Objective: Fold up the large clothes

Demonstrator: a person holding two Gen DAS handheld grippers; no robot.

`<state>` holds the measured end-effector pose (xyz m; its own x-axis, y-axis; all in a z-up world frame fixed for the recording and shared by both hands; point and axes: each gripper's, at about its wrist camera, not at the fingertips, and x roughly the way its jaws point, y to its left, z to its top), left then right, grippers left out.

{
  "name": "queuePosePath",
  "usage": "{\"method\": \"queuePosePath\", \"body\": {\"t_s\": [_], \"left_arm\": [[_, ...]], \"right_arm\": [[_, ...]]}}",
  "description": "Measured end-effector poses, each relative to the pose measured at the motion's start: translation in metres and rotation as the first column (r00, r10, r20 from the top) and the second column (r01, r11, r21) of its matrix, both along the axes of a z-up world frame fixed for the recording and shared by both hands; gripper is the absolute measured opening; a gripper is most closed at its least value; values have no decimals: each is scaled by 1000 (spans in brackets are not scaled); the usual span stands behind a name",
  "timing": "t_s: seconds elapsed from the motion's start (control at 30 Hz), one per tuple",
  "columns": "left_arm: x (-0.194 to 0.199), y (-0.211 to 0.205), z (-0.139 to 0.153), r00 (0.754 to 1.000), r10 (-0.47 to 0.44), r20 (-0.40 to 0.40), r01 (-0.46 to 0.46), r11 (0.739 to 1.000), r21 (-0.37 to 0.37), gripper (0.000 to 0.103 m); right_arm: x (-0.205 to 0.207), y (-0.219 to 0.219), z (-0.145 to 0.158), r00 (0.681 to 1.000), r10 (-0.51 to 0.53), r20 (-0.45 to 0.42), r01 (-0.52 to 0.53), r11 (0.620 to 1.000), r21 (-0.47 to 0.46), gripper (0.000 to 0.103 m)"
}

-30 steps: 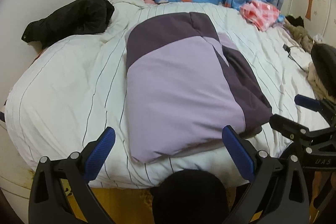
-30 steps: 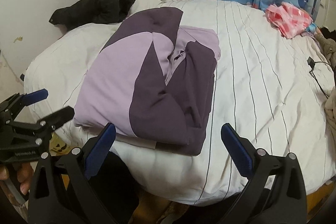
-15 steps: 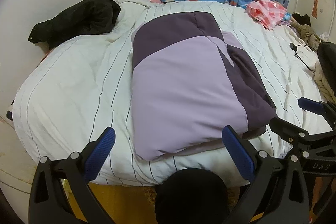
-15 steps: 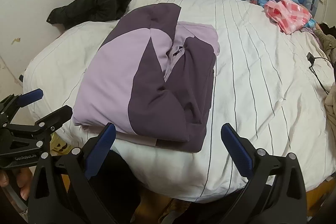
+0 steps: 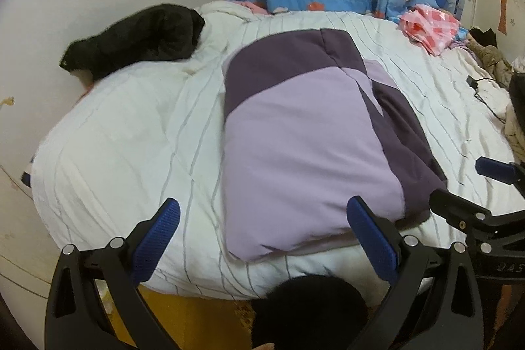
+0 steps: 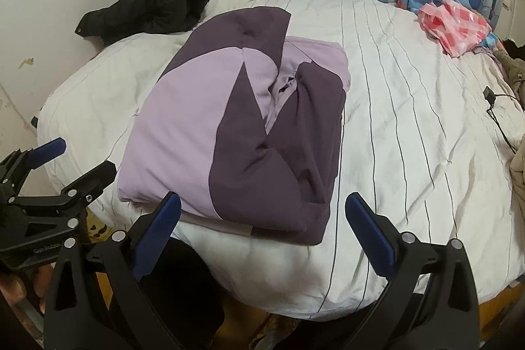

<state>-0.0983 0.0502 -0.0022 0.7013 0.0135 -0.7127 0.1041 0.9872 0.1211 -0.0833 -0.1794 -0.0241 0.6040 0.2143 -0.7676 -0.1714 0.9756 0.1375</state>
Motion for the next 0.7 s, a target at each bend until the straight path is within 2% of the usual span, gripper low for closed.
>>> {"method": "queuePosePath", "body": {"t_s": [0.2,0.43,0.7], "left_arm": [[5,2,-3,999,32,-9,-31,999,41,97],[6,9,-2,999,16,-28,-17,1000,-22,97],[4,9,-4,999,19,-34,-19,1000,-17,97]], "right_arm": [[2,4,0,1000,3,0,-3,1000,-4,97],[4,7,-1,1000,10,-5,-10,1000,-5,97],[5,11,-1,1000,16,-4,-16,1000,-8,97]]}}
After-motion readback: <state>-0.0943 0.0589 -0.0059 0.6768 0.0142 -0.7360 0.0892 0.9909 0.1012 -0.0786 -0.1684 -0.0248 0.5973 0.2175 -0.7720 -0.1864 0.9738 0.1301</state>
